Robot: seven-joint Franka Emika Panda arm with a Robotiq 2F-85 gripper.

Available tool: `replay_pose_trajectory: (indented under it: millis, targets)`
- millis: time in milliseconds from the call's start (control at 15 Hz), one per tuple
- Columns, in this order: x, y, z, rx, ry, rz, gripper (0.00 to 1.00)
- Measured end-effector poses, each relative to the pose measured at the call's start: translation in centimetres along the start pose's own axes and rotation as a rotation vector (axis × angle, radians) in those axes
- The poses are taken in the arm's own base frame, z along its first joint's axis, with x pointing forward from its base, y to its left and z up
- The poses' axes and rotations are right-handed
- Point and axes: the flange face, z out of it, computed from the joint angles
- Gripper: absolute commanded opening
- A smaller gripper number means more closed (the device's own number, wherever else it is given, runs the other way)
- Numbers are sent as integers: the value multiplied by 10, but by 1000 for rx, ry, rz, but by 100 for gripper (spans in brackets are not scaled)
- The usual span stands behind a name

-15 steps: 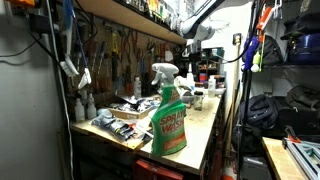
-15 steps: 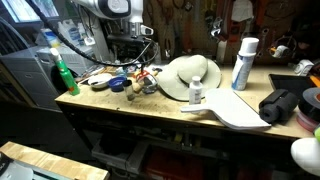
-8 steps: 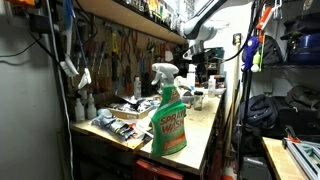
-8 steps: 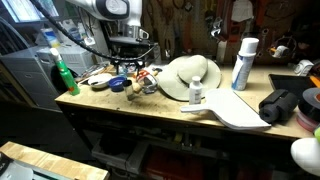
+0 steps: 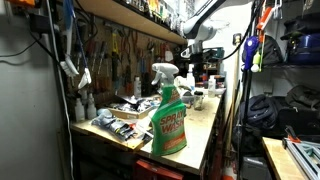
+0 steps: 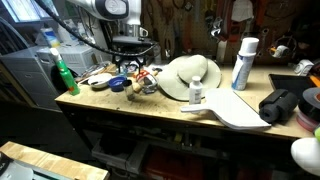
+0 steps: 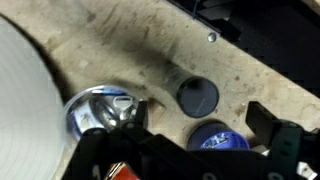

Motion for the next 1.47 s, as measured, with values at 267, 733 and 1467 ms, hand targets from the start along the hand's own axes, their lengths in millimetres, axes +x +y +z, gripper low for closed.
replay_pose_trajectory:
  millis: [267,733,1467]
  targets:
    - [17,19,-7,-219,67,-104,100]
    - [23,32,33,-294,61,-223,100]
    - [40,34,51,-336,-2,-332,73]
